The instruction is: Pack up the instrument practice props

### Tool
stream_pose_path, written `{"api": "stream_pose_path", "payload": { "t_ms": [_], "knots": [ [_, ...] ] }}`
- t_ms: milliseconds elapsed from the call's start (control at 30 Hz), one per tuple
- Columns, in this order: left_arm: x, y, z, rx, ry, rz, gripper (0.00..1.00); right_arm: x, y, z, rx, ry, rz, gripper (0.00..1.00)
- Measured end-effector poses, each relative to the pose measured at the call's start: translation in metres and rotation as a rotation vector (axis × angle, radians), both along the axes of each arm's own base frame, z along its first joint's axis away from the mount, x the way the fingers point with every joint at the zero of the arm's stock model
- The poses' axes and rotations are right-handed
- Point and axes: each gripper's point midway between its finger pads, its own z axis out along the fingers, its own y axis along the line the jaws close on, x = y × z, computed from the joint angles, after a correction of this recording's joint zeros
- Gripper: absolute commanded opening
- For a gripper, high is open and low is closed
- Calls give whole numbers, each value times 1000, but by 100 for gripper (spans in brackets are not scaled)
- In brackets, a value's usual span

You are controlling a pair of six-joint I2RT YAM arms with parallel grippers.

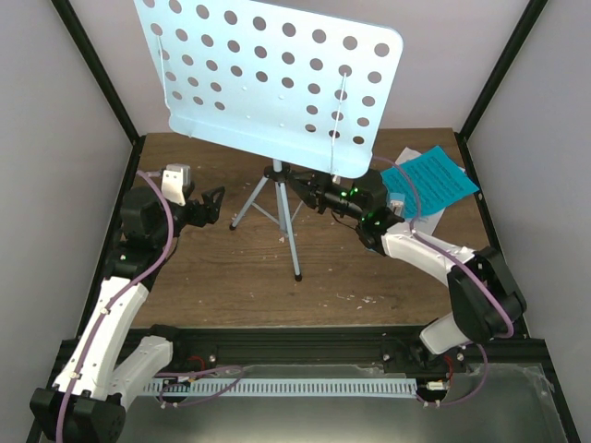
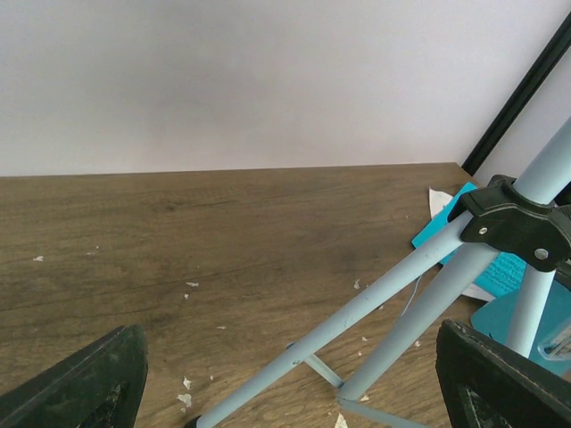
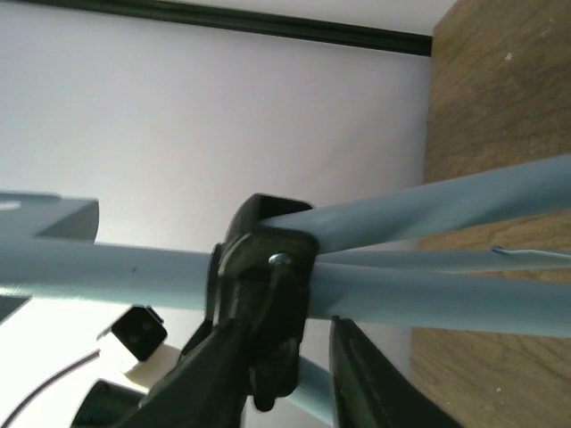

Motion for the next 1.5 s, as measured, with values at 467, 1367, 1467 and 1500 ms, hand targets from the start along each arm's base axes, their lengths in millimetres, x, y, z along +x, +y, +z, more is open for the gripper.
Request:
{"api": "stream_pose_path", "payload": {
  "t_ms": [467, 1367, 1467, 1500],
  "knots": [
    [0, 0, -1, 1, 3, 0, 90, 6, 0, -15, -55, -7, -22, 58],
    [-15, -92, 15, -188, 1, -364, 67, 14, -5, -4, -86, -88, -76, 35],
    [-9, -106, 21, -212, -33, -401, 60, 14, -5, -3, -84, -90, -80, 26],
    [-7, -109, 21, -220, -36, -409, 58, 14, -5, -2, -83, -94, -79, 24]
  ]
}}
